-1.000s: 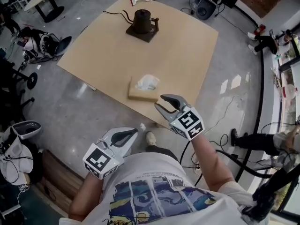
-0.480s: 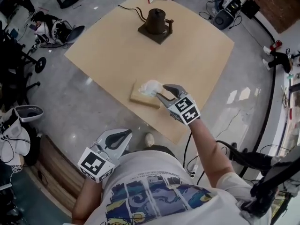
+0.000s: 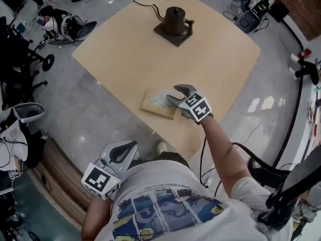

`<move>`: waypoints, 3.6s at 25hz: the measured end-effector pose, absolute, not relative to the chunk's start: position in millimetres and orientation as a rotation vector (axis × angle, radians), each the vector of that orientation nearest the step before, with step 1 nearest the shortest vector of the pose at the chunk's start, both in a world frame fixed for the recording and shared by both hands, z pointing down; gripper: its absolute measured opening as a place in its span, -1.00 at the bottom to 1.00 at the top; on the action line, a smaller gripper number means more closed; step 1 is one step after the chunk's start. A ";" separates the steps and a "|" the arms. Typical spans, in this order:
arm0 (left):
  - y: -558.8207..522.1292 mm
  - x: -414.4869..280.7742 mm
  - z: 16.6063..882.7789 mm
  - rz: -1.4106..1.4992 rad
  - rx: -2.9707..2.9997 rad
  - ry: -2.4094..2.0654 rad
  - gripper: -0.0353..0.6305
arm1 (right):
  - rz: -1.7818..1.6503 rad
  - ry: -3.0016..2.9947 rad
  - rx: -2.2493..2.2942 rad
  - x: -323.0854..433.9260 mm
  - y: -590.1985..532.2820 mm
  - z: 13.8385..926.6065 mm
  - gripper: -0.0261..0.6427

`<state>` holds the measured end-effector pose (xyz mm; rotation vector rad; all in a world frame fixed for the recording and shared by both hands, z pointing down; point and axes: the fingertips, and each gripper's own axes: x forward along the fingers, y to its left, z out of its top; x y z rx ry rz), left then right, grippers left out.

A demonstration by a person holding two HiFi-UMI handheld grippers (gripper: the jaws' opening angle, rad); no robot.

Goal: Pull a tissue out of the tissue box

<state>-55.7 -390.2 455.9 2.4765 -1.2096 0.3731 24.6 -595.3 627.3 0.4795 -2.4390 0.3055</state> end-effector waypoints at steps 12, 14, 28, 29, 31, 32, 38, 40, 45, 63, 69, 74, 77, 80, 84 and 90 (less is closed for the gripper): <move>-406.3 -64.0 456.4 0.376 2.468 -1.218 -0.88 | 0.433 -2.428 0.332 8.3 -591.4 641.0 -0.50; -408.4 -64.0 456.1 0.373 2.473 -1.214 -0.88 | 0.425 -2.423 0.341 9.5 -589.6 642.8 -0.65; -408.7 -75.7 452.3 0.368 2.551 -1.081 -0.88 | 0.293 -2.346 0.426 7.6 -572.9 625.6 -0.91; -408.1 -76.2 450.9 0.370 2.562 -1.068 -0.88 | 0.277 -2.337 0.440 9.3 -571.3 623.6 -0.91; -406.1 -78.5 447.2 0.363 2.587 -1.050 -0.88 | 0.249 -2.326 0.463 11.4 -567.8 618.0 -0.91; -404.7 -80.4 445.8 0.357 2.599 -1.043 -0.88 | 0.241 -2.323 0.473 11.7 -566.1 614.7 -0.91; -399.6 -88.2 432.1 0.356 2.653 -0.983 -0.88 | 0.201 -2.305 0.548 9.6 -562.5 591.3 -0.91; -393.6 -92.1 430.1 0.352 2.660 -0.972 -0.88 | 0.181 -2.303 0.569 7.3 -559.2 582.5 -0.91; -379.8 -107.1 428.9 0.340 2.683 -0.939 -0.88 | 0.145 -2.294 0.639 2.1 -552.0 563.3 -0.91; -341.9 -142.0 430.9 0.294 2.750 -0.805 -0.88 | 0.036 -2.294 0.866 -14.7 -497.3 482.7 -0.91; -328.4 -138.8 431.0 0.291 2.769 -0.736 -0.88 | 0.027 -2.307 0.919 -14.2 -466.5 457.4 -0.91; -318.2 -138.7 432.3 0.300 2.785 -0.675 -0.88 | 0.018 -2.314 0.957 -15.3 -442.3 441.7 -0.91; -314.5 -139.1 432.8 0.301 2.789 -0.648 -0.88 | 0.021 -2.322 0.975 -17.3 -430.1 433.7 -0.91; -306.1 -141.0 434.9 0.304 2.793 -0.623 -0.88 | 0.014 -2.329 0.988 -22.3 -413.6 427.0 -0.91; -292.4 -143.3 442.3 0.310 2.795 -0.597 -0.88 | -0.002 -2.339 0.996 -29.6 -391.2 422.8 -0.91; -285.6 -136.6 438.3 0.313 2.795 -0.554 -0.88 | -0.016 -2.348 1.008 -25.6 -373.4 405.6 -0.91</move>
